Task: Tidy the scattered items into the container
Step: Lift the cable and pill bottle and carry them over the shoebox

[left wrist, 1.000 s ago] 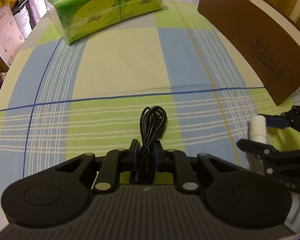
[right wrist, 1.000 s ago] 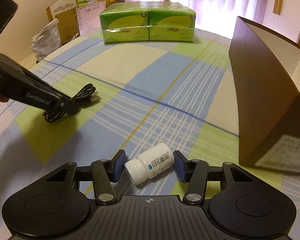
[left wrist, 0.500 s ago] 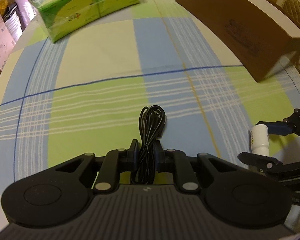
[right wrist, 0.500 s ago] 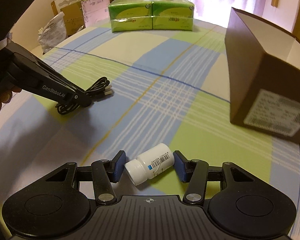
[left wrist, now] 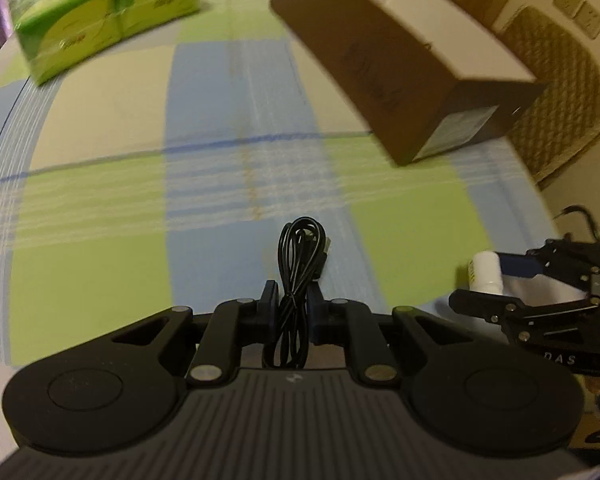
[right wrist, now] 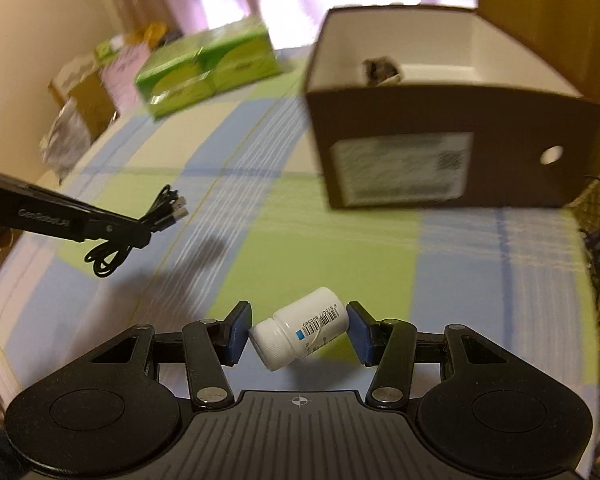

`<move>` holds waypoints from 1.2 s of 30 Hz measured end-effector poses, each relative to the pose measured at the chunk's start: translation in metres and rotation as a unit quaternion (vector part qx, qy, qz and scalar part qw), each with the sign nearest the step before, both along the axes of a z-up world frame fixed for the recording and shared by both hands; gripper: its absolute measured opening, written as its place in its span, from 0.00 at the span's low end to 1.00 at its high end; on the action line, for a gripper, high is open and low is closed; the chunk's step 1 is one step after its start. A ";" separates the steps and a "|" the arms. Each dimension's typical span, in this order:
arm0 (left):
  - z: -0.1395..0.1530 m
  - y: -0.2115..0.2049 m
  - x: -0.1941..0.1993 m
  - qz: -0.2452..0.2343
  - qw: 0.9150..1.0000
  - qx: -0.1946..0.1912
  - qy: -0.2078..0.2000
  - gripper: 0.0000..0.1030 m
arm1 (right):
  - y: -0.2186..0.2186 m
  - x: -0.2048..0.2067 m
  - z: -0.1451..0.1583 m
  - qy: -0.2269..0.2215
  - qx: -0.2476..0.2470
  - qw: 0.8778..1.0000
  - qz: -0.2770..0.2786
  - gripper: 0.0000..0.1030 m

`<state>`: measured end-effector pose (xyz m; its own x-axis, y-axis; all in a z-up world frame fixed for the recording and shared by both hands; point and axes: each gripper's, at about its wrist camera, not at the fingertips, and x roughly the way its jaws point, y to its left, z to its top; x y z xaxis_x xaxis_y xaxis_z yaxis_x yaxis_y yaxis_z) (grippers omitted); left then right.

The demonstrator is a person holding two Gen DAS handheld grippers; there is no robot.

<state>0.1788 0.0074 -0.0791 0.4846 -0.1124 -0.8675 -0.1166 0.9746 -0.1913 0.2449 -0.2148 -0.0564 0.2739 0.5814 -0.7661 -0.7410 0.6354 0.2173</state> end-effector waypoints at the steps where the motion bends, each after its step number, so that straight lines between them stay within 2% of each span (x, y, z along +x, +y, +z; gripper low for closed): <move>1: 0.007 -0.002 0.004 -0.002 1.000 -0.003 -0.008 0.11 | -0.004 0.006 0.006 -0.002 0.008 1.000 -0.004 0.52; 6: 0.039 -0.011 0.031 -0.012 0.999 -0.011 -0.050 0.11 | -0.011 0.049 0.048 -0.041 0.048 0.998 -0.007 0.52; 11: 0.071 -0.023 0.079 -0.037 0.995 -0.008 -0.090 0.11 | 0.001 0.113 0.086 -0.102 0.072 0.992 0.001 0.52; 14: 0.089 -0.031 0.119 -0.054 0.992 -0.001 -0.115 0.11 | 0.017 0.160 0.100 -0.129 0.067 0.989 0.010 0.52; 18: 0.105 -0.037 0.180 -0.070 0.989 0.004 -0.133 0.11 | 0.042 0.215 0.099 -0.138 0.037 0.989 0.029 0.52; 22: 0.108 -0.038 0.241 -0.079 0.989 0.023 -0.123 0.11 | 0.072 0.263 0.089 -0.148 -0.012 0.988 0.046 0.52; 26: 0.100 -0.037 0.299 -0.081 0.992 0.028 -0.098 0.11 | 0.102 0.299 0.070 -0.135 -0.048 0.988 0.061 0.52; 31: 0.077 -0.037 0.358 -0.086 0.993 0.054 -0.053 0.11 | 0.124 0.325 0.049 -0.133 -0.082 0.984 0.085 0.52; 36: 0.051 -0.034 0.394 -0.084 0.995 0.048 -0.015 0.11 | 0.141 0.340 0.030 -0.136 -0.120 0.977 0.111 0.52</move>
